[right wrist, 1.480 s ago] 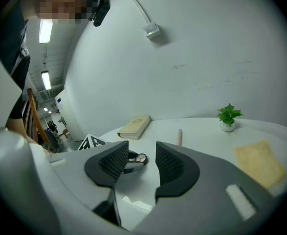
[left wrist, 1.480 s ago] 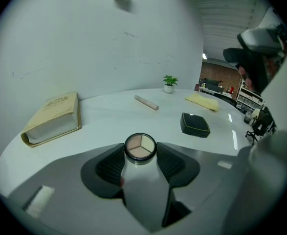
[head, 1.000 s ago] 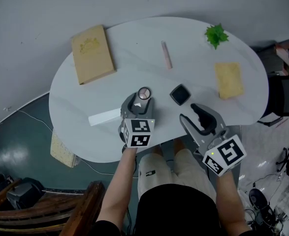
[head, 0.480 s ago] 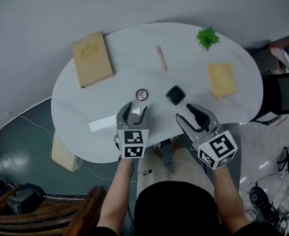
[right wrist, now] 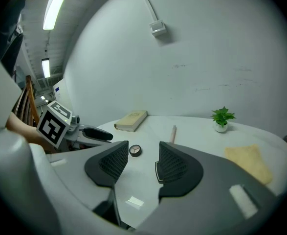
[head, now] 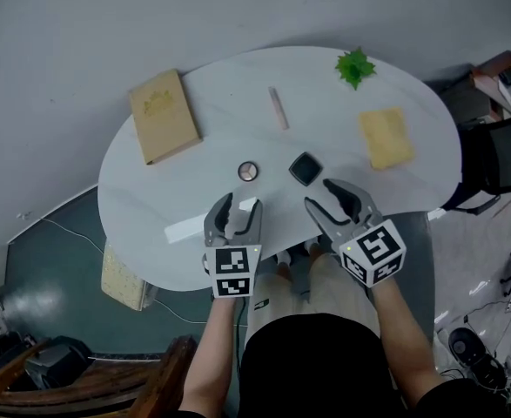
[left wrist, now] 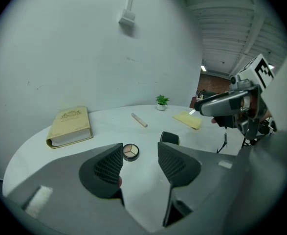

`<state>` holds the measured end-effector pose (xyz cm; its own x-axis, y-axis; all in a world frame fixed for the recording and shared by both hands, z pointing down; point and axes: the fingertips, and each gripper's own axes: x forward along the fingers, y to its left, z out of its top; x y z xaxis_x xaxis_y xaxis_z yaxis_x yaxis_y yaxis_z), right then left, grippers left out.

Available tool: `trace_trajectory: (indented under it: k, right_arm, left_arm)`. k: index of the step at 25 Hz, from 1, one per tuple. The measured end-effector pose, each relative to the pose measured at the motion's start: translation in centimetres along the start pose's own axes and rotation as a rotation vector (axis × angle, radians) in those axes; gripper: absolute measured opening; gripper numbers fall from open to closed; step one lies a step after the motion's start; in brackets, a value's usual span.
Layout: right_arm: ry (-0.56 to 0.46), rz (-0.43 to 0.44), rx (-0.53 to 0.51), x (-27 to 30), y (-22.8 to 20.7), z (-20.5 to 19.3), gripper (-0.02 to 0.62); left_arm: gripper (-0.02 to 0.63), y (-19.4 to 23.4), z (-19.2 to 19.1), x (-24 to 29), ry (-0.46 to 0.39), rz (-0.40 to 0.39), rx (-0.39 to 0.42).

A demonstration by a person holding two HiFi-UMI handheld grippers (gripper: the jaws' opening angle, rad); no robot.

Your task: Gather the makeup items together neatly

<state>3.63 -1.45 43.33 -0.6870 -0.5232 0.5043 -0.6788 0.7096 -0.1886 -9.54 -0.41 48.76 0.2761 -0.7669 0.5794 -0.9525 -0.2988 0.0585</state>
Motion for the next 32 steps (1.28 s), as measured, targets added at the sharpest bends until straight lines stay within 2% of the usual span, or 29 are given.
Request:
trace_trajectory:
  k: [12,32]
  right_arm:
    - [0.038,-0.017,0.008,1.1,-1.4,-1.8,0.194]
    - [0.167,-0.065,-0.031,5.7,-4.9,-6.8,0.287]
  left_arm:
    - [0.218,-1.9,2.2,-2.3,-0.040,-0.031,-0.003]
    - [0.216,-3.7,1.2,-1.7,-0.036,-0.076,0.009]
